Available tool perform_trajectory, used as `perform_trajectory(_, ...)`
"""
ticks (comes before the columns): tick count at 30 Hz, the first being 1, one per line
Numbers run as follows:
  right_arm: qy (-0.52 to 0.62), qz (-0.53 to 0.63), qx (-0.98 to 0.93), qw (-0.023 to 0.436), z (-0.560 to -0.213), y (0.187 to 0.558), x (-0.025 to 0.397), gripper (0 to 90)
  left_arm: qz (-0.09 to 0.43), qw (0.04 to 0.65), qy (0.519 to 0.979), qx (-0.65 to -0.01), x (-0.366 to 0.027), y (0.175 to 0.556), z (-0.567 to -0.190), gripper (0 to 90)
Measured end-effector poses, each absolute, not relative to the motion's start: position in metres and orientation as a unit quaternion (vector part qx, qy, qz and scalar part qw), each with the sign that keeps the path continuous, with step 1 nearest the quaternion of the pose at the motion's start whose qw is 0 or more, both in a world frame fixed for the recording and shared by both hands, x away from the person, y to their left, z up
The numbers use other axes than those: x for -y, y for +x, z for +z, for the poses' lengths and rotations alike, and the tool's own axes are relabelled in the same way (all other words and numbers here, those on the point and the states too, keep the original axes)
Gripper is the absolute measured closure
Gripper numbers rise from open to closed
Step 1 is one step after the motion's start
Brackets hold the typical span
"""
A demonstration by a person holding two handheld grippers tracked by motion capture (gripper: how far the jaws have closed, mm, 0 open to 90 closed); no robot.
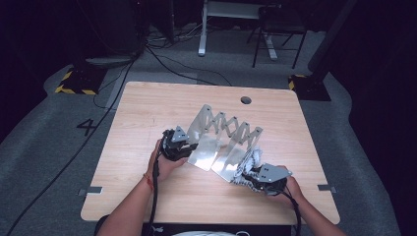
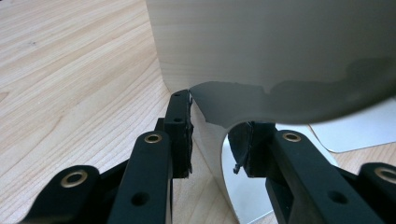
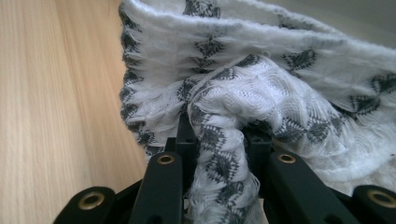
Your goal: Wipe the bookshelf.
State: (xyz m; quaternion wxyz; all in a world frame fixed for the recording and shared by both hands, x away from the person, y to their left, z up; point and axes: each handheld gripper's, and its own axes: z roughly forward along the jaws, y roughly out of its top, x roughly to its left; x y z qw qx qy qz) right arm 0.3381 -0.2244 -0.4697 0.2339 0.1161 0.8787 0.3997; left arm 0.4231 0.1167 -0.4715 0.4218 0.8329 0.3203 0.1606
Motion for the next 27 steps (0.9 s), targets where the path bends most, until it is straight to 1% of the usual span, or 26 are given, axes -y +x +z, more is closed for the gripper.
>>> perform_trajectory(4,0.107,0.354,-0.903,0.221,-0.491,0.344,0.217,74.6,0.16,0.419,0.834,-0.321,-0.116,0.423,-0.471,69.5)
perform_trajectory(7,0.121,0.369,-0.895,0.218,-0.486,0.348,0.221,75.0,0.161,0.418,0.836,-0.318,-0.116,0.423,-0.472,69.4)
perform_trajectory(10,0.138,0.384,-0.883,0.234,-0.477,0.351,0.231,75.1,0.158,0.419,0.836,-0.318,-0.116,0.423,-0.472,69.3)
perform_trajectory(17,0.184,0.462,-0.816,0.294,-0.441,0.35,0.264,75.4,0.159,0.415,0.839,-0.314,-0.114,0.423,-0.473,69.3)
perform_trajectory(20,0.197,0.484,-0.792,0.315,-0.433,0.349,0.269,75.4,0.153,0.419,0.838,-0.316,-0.112,0.423,-0.474,69.4)
perform_trajectory(21,0.197,0.484,-0.792,0.317,-0.433,0.349,0.268,75.4,0.159,0.415,0.839,-0.313,-0.112,0.423,-0.474,69.4)
perform_trajectory(25,0.191,0.467,-0.808,0.304,-0.441,0.353,0.261,75.3,0.157,0.414,0.84,-0.313,-0.111,0.423,-0.474,69.3)
perform_trajectory(27,0.186,0.454,-0.824,0.284,-0.449,0.356,0.257,75.1,0.154,0.416,0.839,-0.314,-0.111,0.422,-0.474,69.2)
